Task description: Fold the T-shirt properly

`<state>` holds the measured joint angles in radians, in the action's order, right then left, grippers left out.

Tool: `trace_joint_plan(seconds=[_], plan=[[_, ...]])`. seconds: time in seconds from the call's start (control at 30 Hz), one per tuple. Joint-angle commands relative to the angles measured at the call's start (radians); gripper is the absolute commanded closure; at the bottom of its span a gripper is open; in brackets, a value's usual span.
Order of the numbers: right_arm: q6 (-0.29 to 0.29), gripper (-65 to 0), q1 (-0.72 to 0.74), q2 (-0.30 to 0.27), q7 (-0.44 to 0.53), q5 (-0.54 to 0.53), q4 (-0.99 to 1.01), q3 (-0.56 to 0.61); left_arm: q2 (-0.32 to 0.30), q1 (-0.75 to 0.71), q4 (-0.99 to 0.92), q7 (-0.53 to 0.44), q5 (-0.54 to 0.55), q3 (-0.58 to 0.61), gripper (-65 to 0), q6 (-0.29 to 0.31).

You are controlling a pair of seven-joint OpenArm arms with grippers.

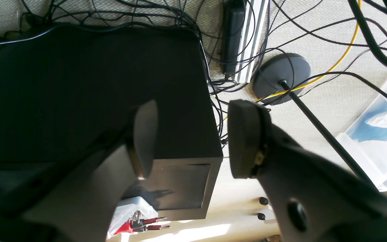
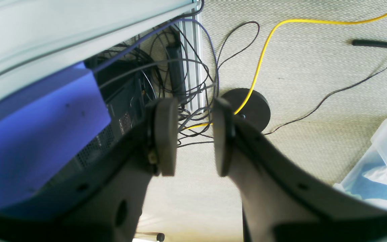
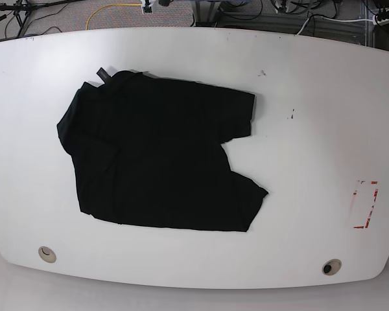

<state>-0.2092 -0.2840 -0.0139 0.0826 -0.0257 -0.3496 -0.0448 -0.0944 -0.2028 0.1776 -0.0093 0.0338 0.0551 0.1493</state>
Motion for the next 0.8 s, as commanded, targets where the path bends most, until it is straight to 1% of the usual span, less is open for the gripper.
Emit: trace_joint_plan(seconds=[0.0,0.77], plan=[[-0.005,-16.8,-0.022,-0.004,0.0,-0.007,-0.017,0.001,-0.006,-0.009,0.006,-0.01,0.0,-0.004,-30.3,0.001],[-0.004,-17.0,-0.026,-0.005,0.018,-0.004,-0.022,0.001,-0.006,-0.013,0.011,-0.012,-0.001,-0.007,-30.3,-0.001]])
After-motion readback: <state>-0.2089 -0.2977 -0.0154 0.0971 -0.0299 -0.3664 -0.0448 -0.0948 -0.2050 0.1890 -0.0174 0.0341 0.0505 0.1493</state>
